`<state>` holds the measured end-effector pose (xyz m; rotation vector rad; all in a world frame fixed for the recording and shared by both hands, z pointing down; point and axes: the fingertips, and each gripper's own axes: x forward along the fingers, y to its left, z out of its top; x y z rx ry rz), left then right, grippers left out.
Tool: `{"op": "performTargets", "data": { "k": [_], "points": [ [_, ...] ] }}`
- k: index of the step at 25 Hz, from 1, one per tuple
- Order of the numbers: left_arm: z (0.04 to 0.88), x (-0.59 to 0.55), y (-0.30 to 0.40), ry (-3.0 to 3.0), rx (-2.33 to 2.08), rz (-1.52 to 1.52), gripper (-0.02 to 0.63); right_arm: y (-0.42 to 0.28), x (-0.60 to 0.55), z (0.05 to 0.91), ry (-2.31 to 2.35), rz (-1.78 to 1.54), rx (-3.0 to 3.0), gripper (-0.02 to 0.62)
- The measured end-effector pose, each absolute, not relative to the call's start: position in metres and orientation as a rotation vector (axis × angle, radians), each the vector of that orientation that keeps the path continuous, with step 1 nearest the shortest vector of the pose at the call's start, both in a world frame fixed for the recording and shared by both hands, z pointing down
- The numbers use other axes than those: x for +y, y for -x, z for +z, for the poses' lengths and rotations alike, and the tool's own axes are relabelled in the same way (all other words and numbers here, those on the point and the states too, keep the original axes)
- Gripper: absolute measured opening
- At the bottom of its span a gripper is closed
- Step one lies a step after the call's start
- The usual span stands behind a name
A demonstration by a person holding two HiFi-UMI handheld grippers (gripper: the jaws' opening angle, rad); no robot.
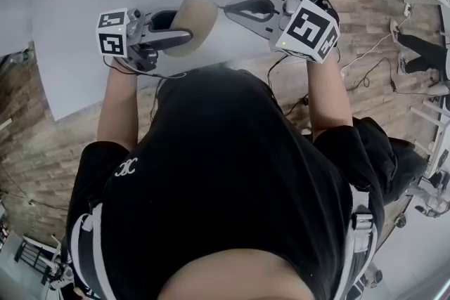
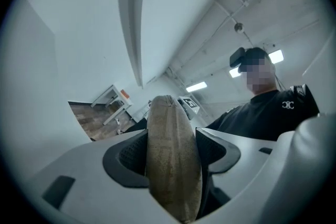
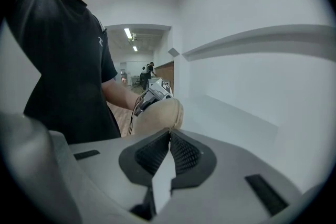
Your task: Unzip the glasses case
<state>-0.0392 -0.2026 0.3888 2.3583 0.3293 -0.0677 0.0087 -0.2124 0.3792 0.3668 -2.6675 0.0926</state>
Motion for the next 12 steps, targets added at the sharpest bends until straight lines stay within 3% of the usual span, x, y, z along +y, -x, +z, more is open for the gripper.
{"op": "performTargets", "data": {
  "k": [5, 12],
  "points": [
    [0.382, -0.214, 0.043, -2.224, 0.314, -0.275, 0.276, -0.003, -0.218, 0.372, -0.384, -0.018, -2.612, 0.021],
    [0.383, -0.215, 0.044, -2.179, 0.320, -0.320, 0.276, -0.008, -0.222, 0.369, -0.311, 0.063, -2.658, 0.021]
  ]
}}
